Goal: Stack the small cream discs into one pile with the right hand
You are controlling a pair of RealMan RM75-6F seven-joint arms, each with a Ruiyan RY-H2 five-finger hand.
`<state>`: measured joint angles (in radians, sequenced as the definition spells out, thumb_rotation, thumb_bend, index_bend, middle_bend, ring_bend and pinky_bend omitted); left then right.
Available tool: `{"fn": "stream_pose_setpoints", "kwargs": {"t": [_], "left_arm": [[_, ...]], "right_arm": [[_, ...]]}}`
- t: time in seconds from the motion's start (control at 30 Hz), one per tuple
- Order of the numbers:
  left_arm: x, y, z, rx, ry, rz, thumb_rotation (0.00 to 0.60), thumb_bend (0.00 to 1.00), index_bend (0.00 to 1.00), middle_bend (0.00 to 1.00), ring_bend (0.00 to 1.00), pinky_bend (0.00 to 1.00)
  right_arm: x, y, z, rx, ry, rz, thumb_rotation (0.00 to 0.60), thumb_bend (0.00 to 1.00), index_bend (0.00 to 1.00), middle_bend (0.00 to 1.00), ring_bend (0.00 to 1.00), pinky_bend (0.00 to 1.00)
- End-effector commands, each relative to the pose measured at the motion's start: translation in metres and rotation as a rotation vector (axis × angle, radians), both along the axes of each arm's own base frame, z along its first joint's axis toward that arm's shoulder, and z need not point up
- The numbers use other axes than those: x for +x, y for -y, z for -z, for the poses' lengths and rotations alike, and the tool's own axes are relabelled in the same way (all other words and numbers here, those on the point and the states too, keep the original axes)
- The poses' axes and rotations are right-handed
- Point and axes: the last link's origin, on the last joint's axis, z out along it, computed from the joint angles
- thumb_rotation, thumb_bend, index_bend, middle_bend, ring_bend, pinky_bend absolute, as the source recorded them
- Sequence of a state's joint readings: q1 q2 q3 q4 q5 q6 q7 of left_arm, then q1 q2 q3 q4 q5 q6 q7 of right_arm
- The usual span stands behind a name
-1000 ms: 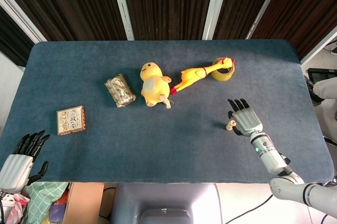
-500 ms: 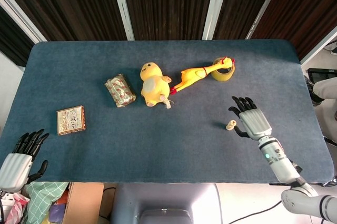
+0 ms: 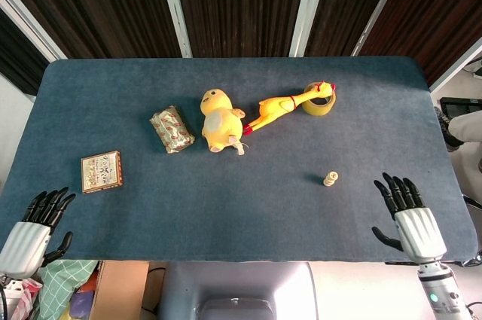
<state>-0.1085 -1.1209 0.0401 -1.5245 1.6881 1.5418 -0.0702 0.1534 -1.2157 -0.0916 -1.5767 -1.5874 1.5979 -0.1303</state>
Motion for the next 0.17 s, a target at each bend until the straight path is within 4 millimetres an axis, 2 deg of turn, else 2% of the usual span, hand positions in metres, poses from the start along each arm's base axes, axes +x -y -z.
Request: {"fn": "stream_pose_setpoints", "kwargs": {"t": [0.03,0.17], "left_arm": [[0.0008,0.0017,0.0001,0.008,-0.001,0.006,0.6,0.47,0.0,0.0,0.0,0.05],[0.0022,0.0029,0.0003,0.012,-0.003,0.015,0.6,0.47,0.0,0.0,0.0,0.06]], "right_arm": [[-0.0021,-0.0085,-0.0021,0.0,-0.003,0.017,0.6,0.32,0.04,0.0,0.0,0.0],[-0.0062,-0.006,-0.0007,0.03,-0.022,0.064,0.6,0.32,0.02,0.0,0.0,0.0]]}}
